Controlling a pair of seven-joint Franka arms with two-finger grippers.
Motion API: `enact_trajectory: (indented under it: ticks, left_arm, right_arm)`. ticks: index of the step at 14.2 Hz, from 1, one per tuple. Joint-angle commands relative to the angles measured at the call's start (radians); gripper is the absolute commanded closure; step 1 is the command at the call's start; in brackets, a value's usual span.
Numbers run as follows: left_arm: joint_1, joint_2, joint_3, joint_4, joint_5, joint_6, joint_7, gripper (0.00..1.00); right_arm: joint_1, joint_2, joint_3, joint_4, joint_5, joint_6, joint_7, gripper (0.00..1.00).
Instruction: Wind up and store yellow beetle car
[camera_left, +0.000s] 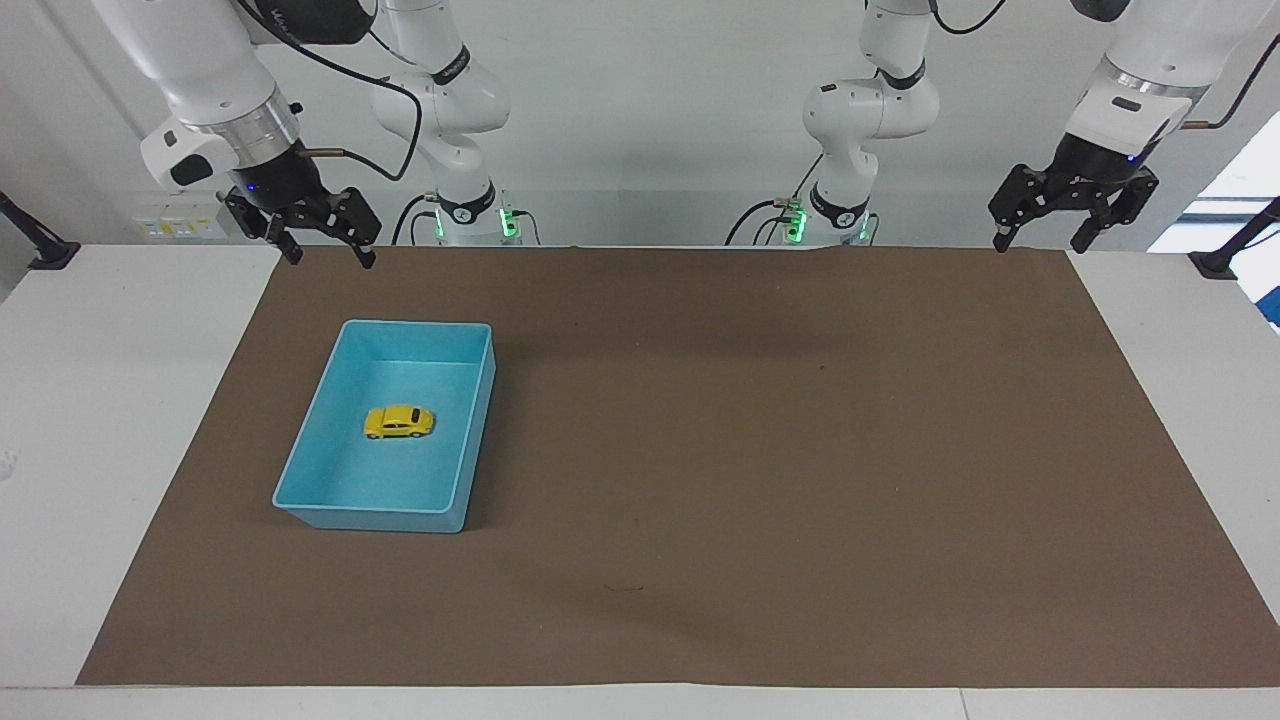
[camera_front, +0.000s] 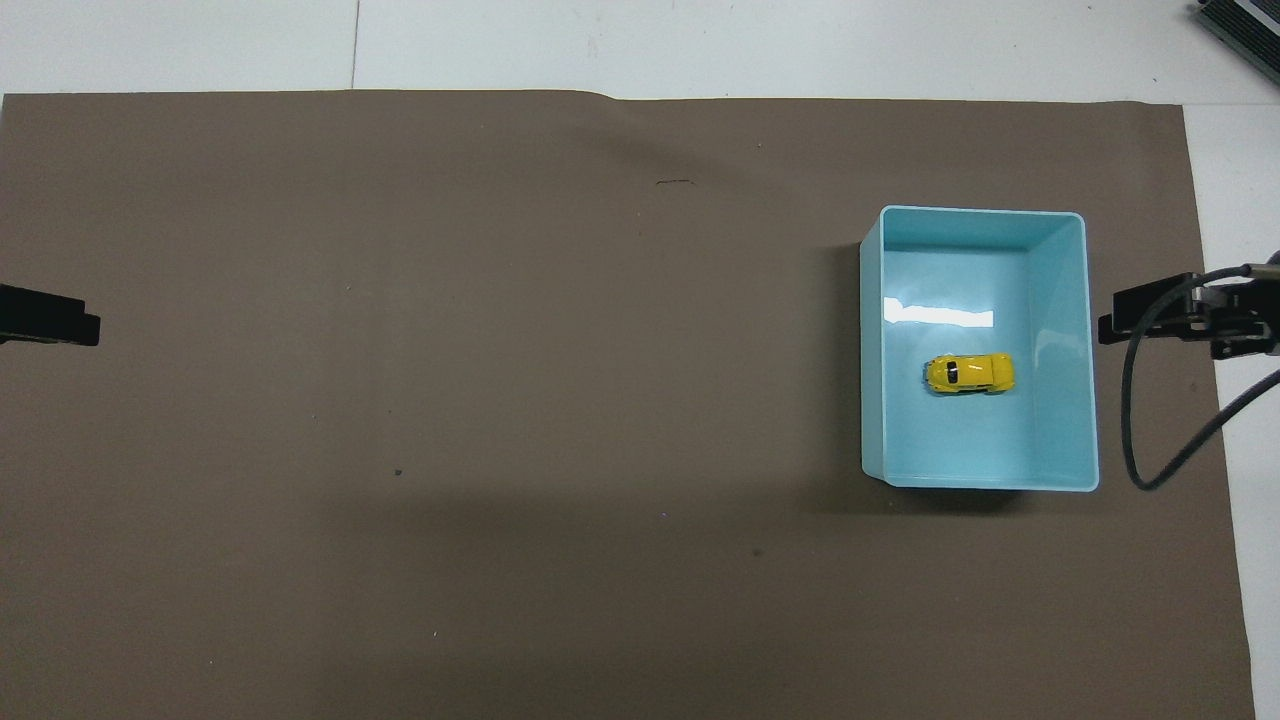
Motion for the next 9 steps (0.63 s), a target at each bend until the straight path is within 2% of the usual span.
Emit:
enact_trajectory:
  ticks: [1, 9]
  left_arm:
    - [0.017, -0.015, -0.009, -0.013, -0.014, -0.011, -0.001, 0.00]
    - [0.017, -0.015, -0.009, -0.013, -0.014, -0.011, -0.001, 0.00]
  right_arm:
    - [-0.001, 0.000, 0.005, 0.025, -0.033, -0.023, 0.022, 0.00]
    - [0.002, 0.003, 0.006, 0.027, -0.032, -0.017, 0.010, 0.00]
